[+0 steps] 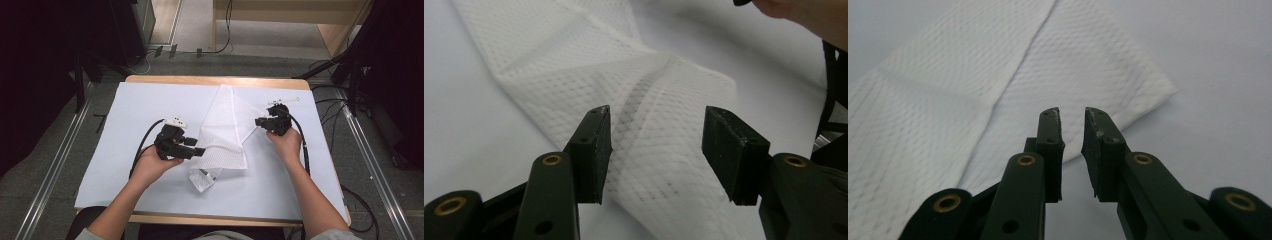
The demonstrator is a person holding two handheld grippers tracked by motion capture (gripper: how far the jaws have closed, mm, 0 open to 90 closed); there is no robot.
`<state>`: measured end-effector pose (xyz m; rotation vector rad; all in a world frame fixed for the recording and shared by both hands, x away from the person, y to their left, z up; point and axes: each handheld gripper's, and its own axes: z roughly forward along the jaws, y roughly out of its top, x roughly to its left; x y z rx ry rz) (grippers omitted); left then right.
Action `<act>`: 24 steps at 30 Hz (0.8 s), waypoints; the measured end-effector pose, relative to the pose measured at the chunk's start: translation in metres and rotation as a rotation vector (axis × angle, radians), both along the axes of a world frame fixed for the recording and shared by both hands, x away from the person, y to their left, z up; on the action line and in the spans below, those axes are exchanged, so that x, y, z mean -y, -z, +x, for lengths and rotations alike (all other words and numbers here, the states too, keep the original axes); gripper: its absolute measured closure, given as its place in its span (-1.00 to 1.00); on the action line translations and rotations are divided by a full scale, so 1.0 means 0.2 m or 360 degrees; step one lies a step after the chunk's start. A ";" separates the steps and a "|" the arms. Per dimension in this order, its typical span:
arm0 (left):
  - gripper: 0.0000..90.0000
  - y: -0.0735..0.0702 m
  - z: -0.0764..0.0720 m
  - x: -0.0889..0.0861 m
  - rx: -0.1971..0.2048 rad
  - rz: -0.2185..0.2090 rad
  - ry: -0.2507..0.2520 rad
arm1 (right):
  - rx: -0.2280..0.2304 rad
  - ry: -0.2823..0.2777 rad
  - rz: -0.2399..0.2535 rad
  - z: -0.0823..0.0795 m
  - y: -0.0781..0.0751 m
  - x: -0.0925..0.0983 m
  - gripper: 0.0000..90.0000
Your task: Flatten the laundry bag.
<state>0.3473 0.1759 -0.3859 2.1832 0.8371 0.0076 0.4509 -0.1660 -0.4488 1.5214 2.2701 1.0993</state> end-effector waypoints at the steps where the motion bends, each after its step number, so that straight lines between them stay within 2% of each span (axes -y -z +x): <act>1: 0.02 -0.01 -0.01 0.02 0.0020 0.0010 0.0032 | -0.0003 -0.0026 0.0003 -0.05 -0.01 -0.02 0.74; 3: 0.01 -0.01 -0.02 0.03 0.0020 0.0013 0.0042 | -0.0005 -0.0057 0.0035 -0.10 -0.02 -0.04 0.73; 6: 0.01 0.01 0.01 0.04 0.0003 0.0039 0.0032 | 0.0017 -0.0115 0.0037 -0.15 -0.03 -0.09 0.71; 12: 0.02 0.03 0.04 0.01 -0.0012 0.0031 -0.0007 | 0.0009 -0.0171 0.0071 -0.16 -0.01 -0.19 0.68; 19: 0.02 0.03 0.07 -0.05 -0.0017 0.0017 -0.0066 | -0.0038 -0.0214 0.0046 -0.16 0.04 -0.27 0.64; 21: 0.03 0.03 0.08 -0.08 -0.0015 0.0010 -0.0092 | -0.0039 -0.0230 0.0014 -0.15 0.07 -0.30 0.62; 24: 0.03 0.03 0.09 -0.10 -0.0013 0.0006 -0.0112 | -0.0053 -0.0219 -0.0005 -0.15 0.09 -0.32 0.59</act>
